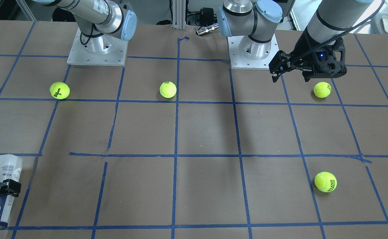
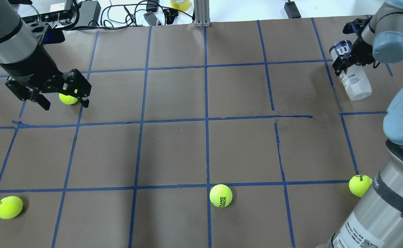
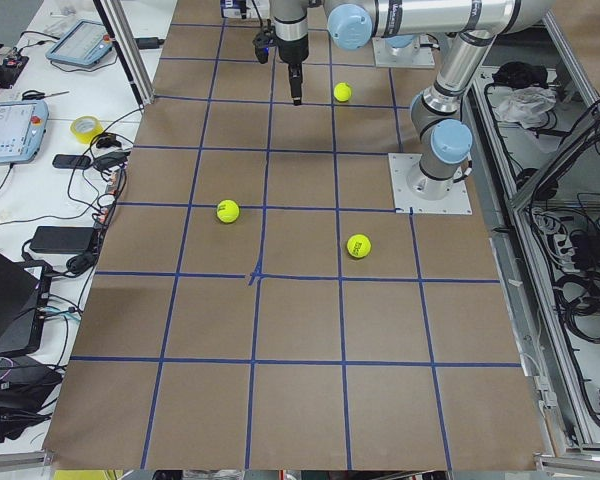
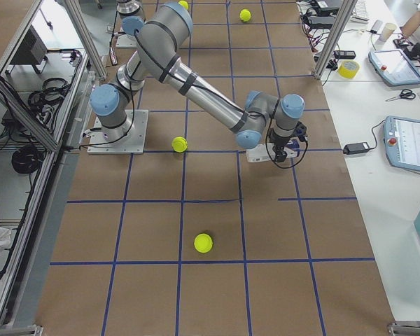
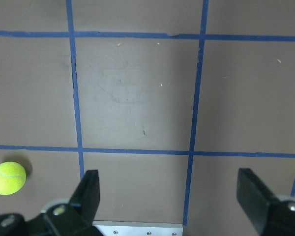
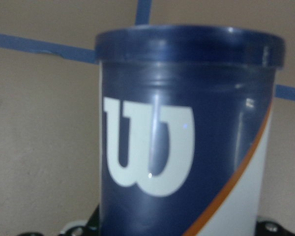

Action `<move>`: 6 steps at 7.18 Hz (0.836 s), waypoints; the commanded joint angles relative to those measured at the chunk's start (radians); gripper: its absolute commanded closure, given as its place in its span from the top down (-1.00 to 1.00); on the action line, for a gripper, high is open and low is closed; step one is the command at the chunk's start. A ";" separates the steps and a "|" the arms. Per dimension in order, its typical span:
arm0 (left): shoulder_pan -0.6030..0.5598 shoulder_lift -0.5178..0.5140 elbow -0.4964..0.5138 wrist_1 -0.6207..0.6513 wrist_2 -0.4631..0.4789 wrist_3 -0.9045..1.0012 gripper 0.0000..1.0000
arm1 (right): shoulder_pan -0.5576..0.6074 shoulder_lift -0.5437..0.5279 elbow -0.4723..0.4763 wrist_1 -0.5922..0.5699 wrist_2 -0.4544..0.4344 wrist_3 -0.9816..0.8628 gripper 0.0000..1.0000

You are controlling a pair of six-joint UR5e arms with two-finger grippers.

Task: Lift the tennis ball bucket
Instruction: 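Lift the can with the right gripper and carry it toward the table center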

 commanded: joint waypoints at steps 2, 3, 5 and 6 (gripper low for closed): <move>0.038 0.000 -0.005 0.005 -0.003 0.000 1.00 | 0.129 -0.096 0.002 0.012 0.033 -0.129 0.49; 0.055 0.000 -0.004 0.007 -0.003 0.000 1.00 | 0.193 -0.117 0.005 0.024 0.031 -0.139 0.48; 0.065 0.000 -0.002 0.010 -0.004 0.000 1.00 | 0.336 -0.134 0.018 0.027 0.031 -0.222 0.45; 0.065 0.000 -0.001 0.013 -0.007 0.000 1.00 | 0.423 -0.136 0.018 0.026 0.016 -0.221 0.45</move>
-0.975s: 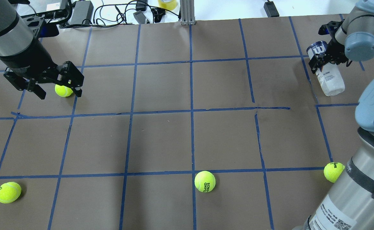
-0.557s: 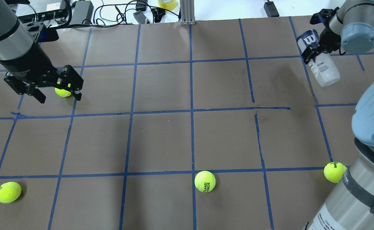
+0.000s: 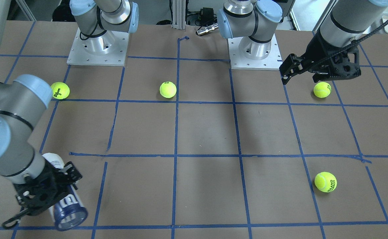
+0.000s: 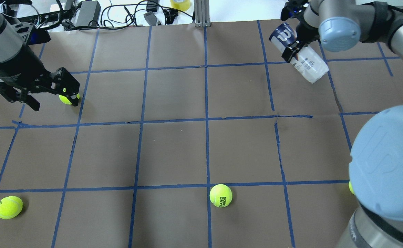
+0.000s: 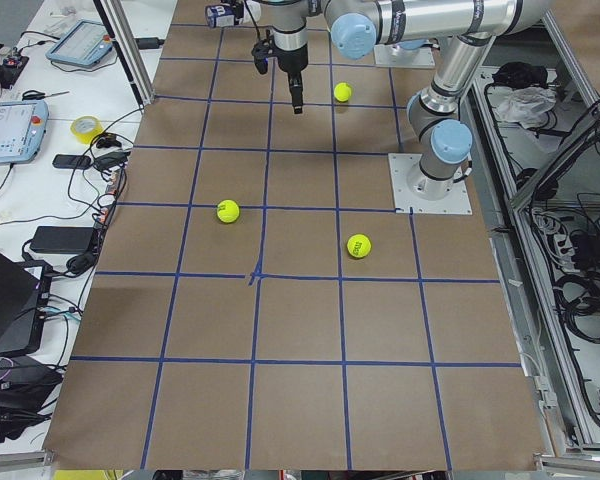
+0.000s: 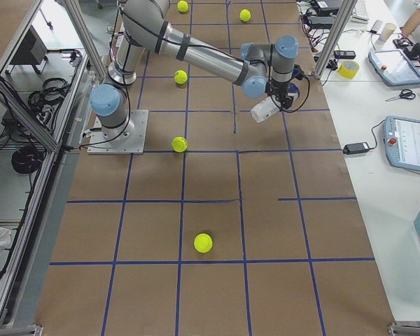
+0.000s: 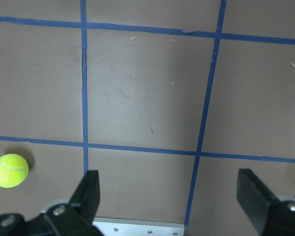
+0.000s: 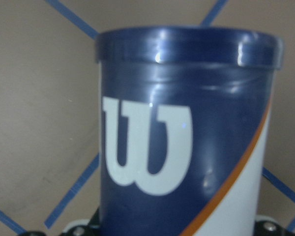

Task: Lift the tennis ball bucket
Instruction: 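Lift the can with the right gripper and carry it toward the table center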

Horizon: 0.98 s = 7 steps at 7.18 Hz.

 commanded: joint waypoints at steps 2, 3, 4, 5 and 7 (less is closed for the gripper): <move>0.004 -0.002 0.002 0.018 -0.001 0.000 1.00 | 0.264 -0.001 -0.007 -0.022 -0.038 -0.106 0.42; 0.007 -0.002 0.003 0.021 -0.001 0.000 1.00 | 0.292 -0.002 -0.003 -0.058 -0.034 -0.200 0.44; 0.008 -0.008 0.003 0.044 0.001 0.000 1.00 | 0.339 0.005 0.002 -0.063 -0.034 -0.316 0.42; 0.014 -0.015 0.000 0.067 0.010 0.002 1.00 | 0.381 0.010 0.002 -0.063 -0.040 -0.364 0.42; 0.071 -0.025 -0.009 0.127 0.010 0.005 1.00 | 0.502 0.098 0.005 -0.188 -0.041 -0.432 0.48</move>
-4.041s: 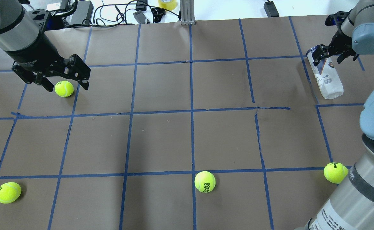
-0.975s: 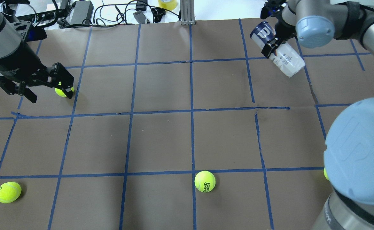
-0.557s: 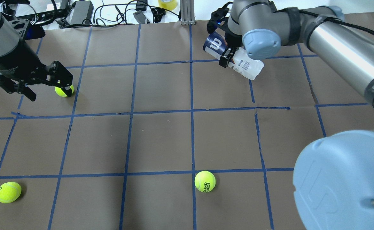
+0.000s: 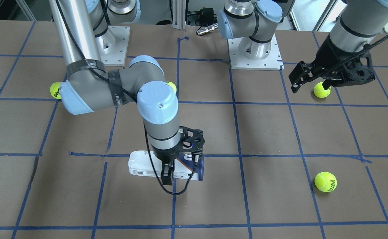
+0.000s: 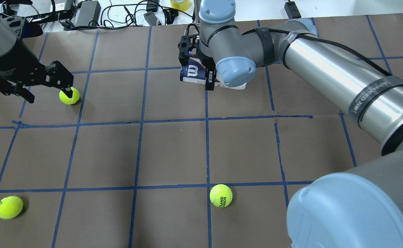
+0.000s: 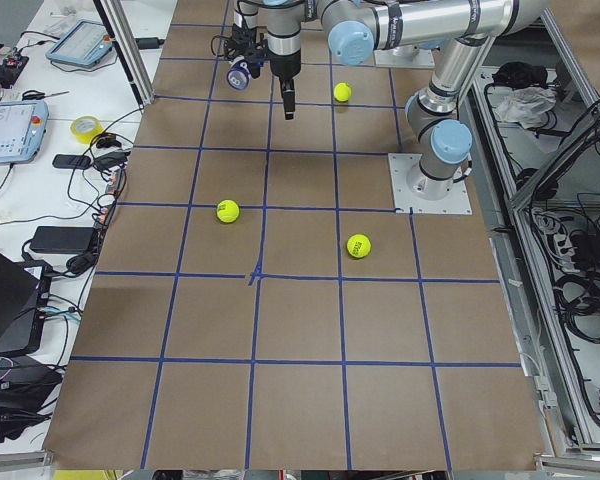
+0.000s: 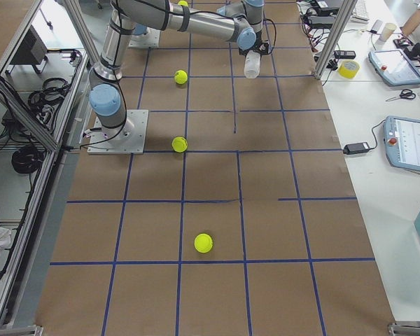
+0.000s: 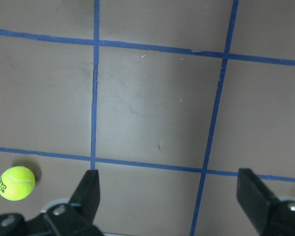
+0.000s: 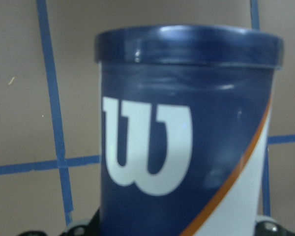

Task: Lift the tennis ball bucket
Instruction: 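Lift the can with the right gripper and carry it toward the table center, then lower the can and lay it on its side, then open the right gripper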

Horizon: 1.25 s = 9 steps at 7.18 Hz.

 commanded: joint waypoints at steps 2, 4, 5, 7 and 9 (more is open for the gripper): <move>0.032 -0.006 -0.005 0.025 0.006 -0.001 1.00 | 0.114 0.096 -0.004 -0.154 -0.008 -0.151 0.45; 0.032 -0.006 -0.005 0.025 0.006 0.000 1.00 | 0.137 0.107 0.002 -0.167 -0.008 -0.139 0.45; 0.032 -0.006 -0.005 0.025 0.006 0.000 1.00 | 0.143 0.119 0.006 -0.167 -0.005 -0.076 0.45; 0.032 -0.006 -0.005 0.021 0.005 0.000 1.00 | 0.144 0.137 0.006 -0.172 -0.003 -0.018 0.45; 0.032 -0.009 -0.007 0.025 -0.009 -0.001 1.00 | 0.144 0.148 0.006 -0.180 -0.003 0.011 0.56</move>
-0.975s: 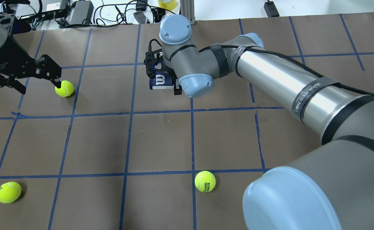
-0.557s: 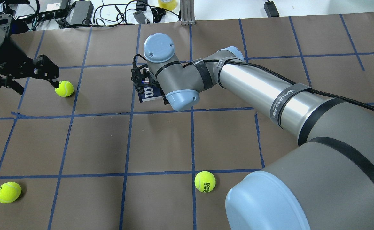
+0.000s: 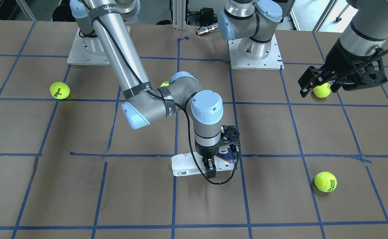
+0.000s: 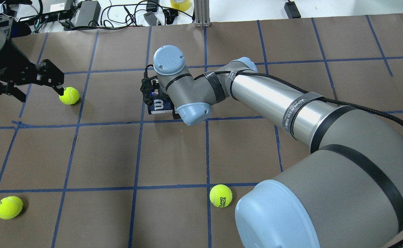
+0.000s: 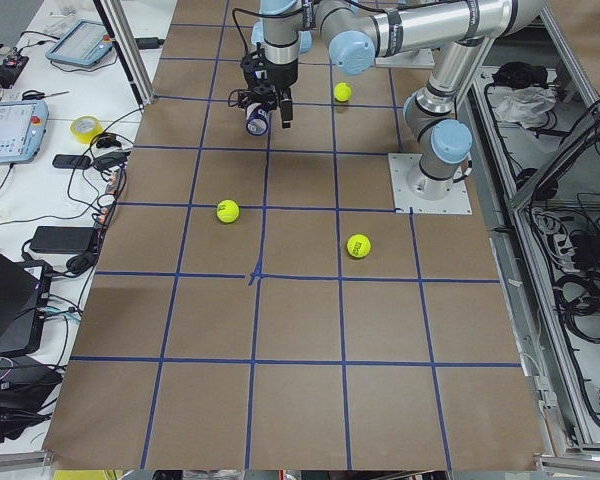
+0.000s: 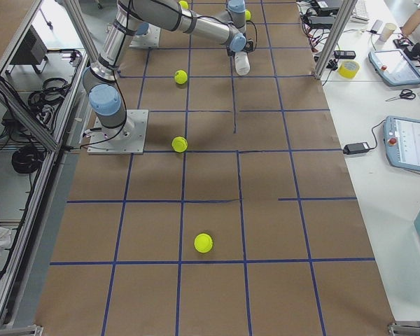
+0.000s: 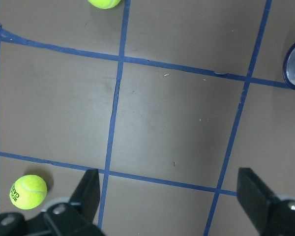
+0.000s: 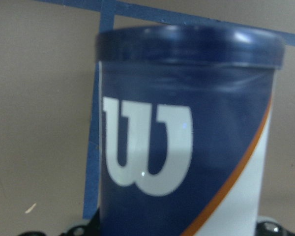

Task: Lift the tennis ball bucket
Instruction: 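Lower the can and lay it on its side, then open the right gripper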

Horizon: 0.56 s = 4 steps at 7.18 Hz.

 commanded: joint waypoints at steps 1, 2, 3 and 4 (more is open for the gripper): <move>0.003 -0.006 -0.001 0.001 -0.010 0.002 1.00 | 0.000 0.008 0.001 -0.014 0.003 0.016 0.92; 0.008 -0.011 -0.001 0.003 -0.006 0.002 1.00 | 0.000 0.013 0.001 -0.017 -0.003 0.027 1.00; 0.008 -0.023 -0.001 0.003 -0.009 0.003 1.00 | 0.000 0.018 0.001 -0.014 -0.007 0.066 1.00; 0.008 -0.028 0.004 0.011 -0.010 0.003 1.00 | -0.001 0.010 -0.013 -0.005 -0.013 0.092 1.00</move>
